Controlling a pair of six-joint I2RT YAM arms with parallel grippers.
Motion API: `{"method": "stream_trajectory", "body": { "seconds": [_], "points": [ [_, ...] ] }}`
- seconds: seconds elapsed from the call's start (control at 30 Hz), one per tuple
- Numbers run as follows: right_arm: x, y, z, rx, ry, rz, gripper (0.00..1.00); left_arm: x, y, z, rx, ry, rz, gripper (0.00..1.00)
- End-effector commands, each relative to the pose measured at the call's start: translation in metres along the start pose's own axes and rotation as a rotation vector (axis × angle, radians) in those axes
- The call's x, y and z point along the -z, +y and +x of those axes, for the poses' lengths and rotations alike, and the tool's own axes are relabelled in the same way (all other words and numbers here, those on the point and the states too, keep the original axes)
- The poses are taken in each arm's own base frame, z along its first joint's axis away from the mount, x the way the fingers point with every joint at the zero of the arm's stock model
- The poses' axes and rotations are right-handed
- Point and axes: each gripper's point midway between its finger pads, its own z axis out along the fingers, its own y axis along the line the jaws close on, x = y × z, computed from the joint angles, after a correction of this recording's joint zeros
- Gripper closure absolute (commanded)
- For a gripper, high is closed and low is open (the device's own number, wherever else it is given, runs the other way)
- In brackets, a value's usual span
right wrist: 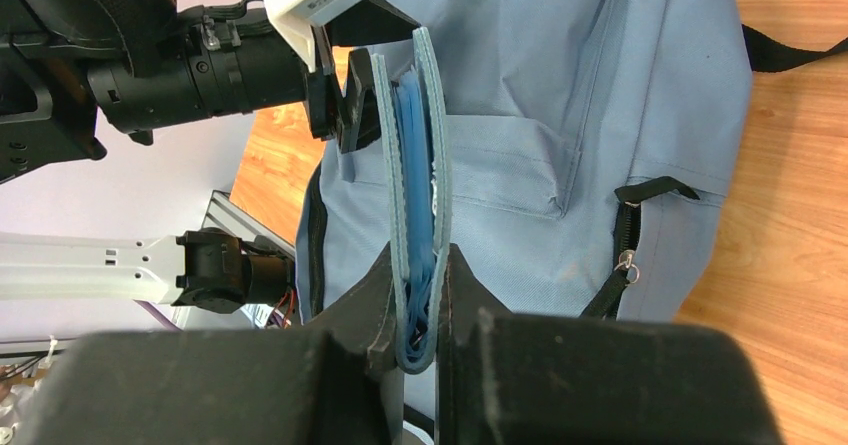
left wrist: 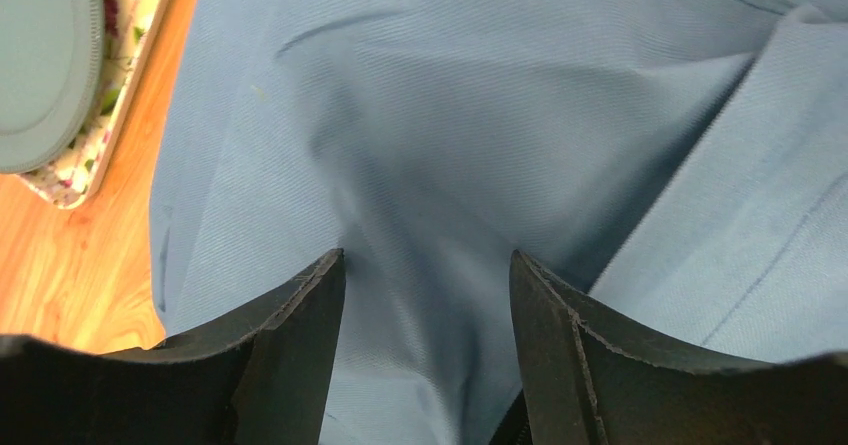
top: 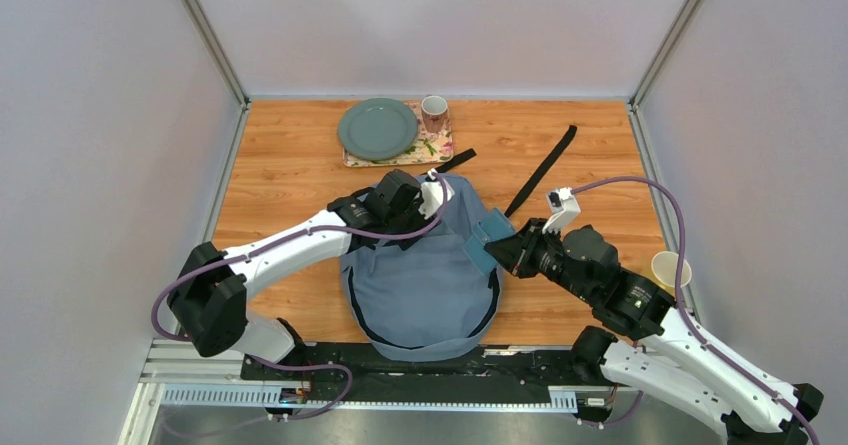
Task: Pack the student bag
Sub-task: Place the personal item in the student bag.
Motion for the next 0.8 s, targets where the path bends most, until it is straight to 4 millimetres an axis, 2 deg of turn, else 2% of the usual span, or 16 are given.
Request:
{"method": "stream_trajectory", "body": {
  "seconds": [0.0, 0.13, 0.23, 0.5, 0.63, 0.77],
  "points": [
    [0.004, 0.016, -0.015, -0.003, -0.046, -0.053, 1.00, 0.014, -0.019, -0.007, -0.039, -0.024, 0.101, 0.32],
    [0.003, 0.015, -0.014, -0.001, -0.045, -0.050, 1.00, 0.030, -0.039, -0.011, -0.026, -0.088, 0.194, 0.32],
    [0.002, 0.015, -0.013, -0.004, -0.042, -0.050, 1.00, 0.034, -0.044, -0.002, -0.016, -0.081, 0.205, 0.32],
    [-0.004, 0.017, -0.010, 0.001, -0.020, -0.057, 1.00, 0.021, -0.058, 0.033, -0.030, -0.008, 0.173, 0.32],
    [-0.005, 0.017, -0.009, 0.000, -0.015, -0.055, 1.00, 0.009, -0.040, 0.044, -0.031, 0.046, 0.030, 0.32],
    [-0.003, 0.016, -0.009, -0.003, -0.022, -0.053, 1.00, 0.002, -0.024, 0.040, 0.006, 0.043, -0.071, 0.41]
  ]
}}
